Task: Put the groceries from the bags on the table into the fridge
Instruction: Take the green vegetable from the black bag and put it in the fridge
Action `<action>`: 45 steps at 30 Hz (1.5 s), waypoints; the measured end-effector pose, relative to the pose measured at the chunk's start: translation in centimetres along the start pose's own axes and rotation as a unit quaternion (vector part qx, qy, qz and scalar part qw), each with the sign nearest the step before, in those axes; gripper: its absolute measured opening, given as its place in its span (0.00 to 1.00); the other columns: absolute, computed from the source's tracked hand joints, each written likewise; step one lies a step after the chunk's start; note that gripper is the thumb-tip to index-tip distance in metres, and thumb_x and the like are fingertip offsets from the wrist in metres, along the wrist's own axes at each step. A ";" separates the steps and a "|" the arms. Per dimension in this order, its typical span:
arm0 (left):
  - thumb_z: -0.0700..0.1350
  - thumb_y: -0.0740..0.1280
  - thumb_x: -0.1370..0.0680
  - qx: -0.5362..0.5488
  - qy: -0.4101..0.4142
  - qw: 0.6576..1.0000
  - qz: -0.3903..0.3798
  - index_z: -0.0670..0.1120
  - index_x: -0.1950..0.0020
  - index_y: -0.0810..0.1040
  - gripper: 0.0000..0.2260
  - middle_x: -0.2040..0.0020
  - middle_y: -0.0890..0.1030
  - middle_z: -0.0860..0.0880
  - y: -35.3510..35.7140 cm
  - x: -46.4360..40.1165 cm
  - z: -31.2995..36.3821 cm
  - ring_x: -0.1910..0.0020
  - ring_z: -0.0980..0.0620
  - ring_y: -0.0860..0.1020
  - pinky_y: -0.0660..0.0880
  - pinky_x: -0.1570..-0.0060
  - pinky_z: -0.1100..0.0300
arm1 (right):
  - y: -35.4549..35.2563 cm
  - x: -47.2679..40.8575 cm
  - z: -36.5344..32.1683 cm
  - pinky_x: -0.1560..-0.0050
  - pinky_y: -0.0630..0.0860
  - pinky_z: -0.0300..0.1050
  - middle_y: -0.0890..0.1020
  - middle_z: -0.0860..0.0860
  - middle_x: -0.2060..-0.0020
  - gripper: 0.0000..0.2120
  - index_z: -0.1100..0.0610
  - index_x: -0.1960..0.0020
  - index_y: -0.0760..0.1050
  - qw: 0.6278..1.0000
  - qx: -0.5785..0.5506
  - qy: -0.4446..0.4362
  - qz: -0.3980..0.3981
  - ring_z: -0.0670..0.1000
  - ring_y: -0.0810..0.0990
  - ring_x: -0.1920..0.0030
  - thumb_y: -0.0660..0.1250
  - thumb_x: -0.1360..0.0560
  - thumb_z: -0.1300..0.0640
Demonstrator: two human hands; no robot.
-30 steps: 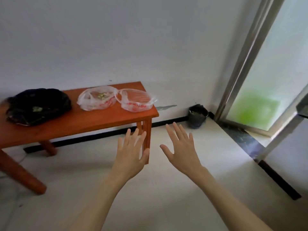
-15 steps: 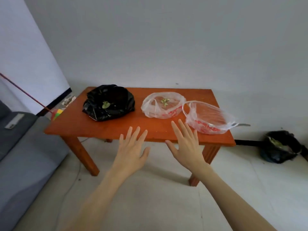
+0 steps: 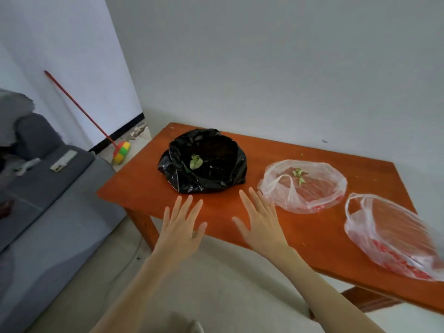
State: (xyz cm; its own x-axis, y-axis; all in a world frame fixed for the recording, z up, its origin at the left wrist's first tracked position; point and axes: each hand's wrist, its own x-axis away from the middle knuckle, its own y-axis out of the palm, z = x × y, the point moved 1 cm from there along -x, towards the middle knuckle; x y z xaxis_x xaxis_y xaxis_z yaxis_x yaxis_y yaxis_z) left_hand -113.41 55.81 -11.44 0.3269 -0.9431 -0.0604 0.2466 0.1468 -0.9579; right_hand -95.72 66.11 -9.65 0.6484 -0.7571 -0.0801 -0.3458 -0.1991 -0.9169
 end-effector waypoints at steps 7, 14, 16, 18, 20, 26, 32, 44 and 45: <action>0.56 0.50 0.19 -0.022 0.027 0.998 -0.045 0.52 0.23 0.49 0.25 0.22 0.46 0.49 0.7 -9.4 -8.5 0.25 0.50 0.36 0.37 0.29 0.49 | 4.6 -11.7 -1.7 0.25 0.42 0.53 0.50 0.52 0.23 0.29 0.50 0.23 0.48 0.999 -0.023 0.039 -0.023 0.52 0.44 0.23 0.54 0.20 0.44; 0.53 0.50 0.18 -0.051 0.101 0.992 -0.065 0.50 0.24 0.54 0.23 0.22 0.50 0.48 1.6 -16.5 -13.1 0.24 0.46 0.40 0.34 0.32 0.50 | 8.4 -19.4 -3.0 0.25 0.51 0.51 0.56 0.51 0.24 0.27 0.52 0.24 0.53 0.992 -0.066 0.089 -0.066 0.52 0.49 0.24 0.55 0.20 0.46; 0.51 0.54 0.19 -0.054 0.114 0.991 -0.045 0.49 0.25 0.60 0.22 0.23 0.56 0.47 2.2 -18.3 -14.2 0.24 0.44 0.44 0.38 0.31 0.47 | 9.3 -21.2 -3.0 0.26 0.55 0.49 0.60 0.52 0.26 0.26 0.54 0.24 0.56 0.988 -0.081 0.105 -0.079 0.52 0.54 0.25 0.55 0.19 0.47; 0.51 0.60 0.22 -0.101 0.155 0.982 -0.037 0.48 0.30 0.69 0.20 0.28 0.66 0.44 2.8 -20.4 -15.1 0.26 0.41 0.55 0.50 0.31 0.42 | 10.2 -23.2 -2.8 0.29 0.61 0.48 0.66 0.53 0.29 0.23 0.56 0.27 0.61 0.984 -0.096 0.118 -0.088 0.53 0.60 0.27 0.56 0.19 0.49; 0.51 0.71 0.29 -0.142 0.191 0.970 -0.048 0.47 0.36 0.75 0.23 0.33 0.73 0.43 3.6 -22.4 -15.5 0.29 0.38 0.64 0.60 0.36 0.36 | 11.1 -25.6 -2.3 0.34 0.66 0.47 0.71 0.54 0.34 0.20 0.58 0.30 0.68 0.980 -0.111 0.140 -0.093 0.54 0.66 0.32 0.57 0.19 0.51; 0.56 0.78 0.39 -0.189 0.191 0.959 -0.087 0.50 0.39 0.78 0.30 0.36 0.77 0.44 6.2 -26.3 -18.1 0.30 0.38 0.64 0.59 0.38 0.30 | 14.1 -33.4 -0.7 0.52 0.79 0.54 0.82 0.59 0.51 0.14 0.60 0.41 0.76 0.944 -0.170 0.203 -0.197 0.58 0.81 0.54 0.61 0.21 0.53; 0.53 0.79 0.39 -0.158 0.189 0.964 -0.104 0.52 0.46 0.81 0.23 0.39 0.78 0.46 8.0 -26.5 -19.4 0.29 0.40 0.58 0.49 0.35 0.34 | 18.6 -35.4 -0.7 0.53 0.80 0.51 0.81 0.58 0.52 0.12 0.61 0.46 0.78 0.916 -0.131 0.237 -0.297 0.58 0.80 0.53 0.64 0.23 0.55; 0.44 0.79 0.39 -0.087 0.175 0.980 -0.046 0.52 0.59 0.83 0.11 0.57 0.82 0.53 9.9 -26.2 -20.3 0.37 0.44 0.74 0.53 0.34 0.37 | 17.3 -36.5 -1.7 0.65 0.70 0.45 0.76 0.52 0.61 0.04 0.55 0.57 0.71 0.941 -0.120 0.211 -0.234 0.53 0.76 0.62 0.61 0.24 0.61; 0.44 0.79 0.39 -0.085 0.177 0.980 -0.045 0.52 0.60 0.83 0.11 0.58 0.81 0.53 10.0 -26.1 -20.5 0.38 0.44 0.75 0.54 0.34 0.37 | 16.9 -36.8 -1.7 0.66 0.70 0.45 0.76 0.52 0.62 0.06 0.55 0.59 0.70 0.944 -0.127 0.209 -0.220 0.53 0.75 0.63 0.62 0.23 0.59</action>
State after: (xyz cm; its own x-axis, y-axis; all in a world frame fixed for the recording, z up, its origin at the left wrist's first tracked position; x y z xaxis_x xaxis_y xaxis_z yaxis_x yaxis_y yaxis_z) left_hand -138.18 75.82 -25.16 -0.0337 -0.9987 -0.0384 0.0954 0.0350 -0.9948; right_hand -126.58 89.57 -21.54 0.4607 -0.7355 0.4967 -0.2922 -0.6542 -0.6977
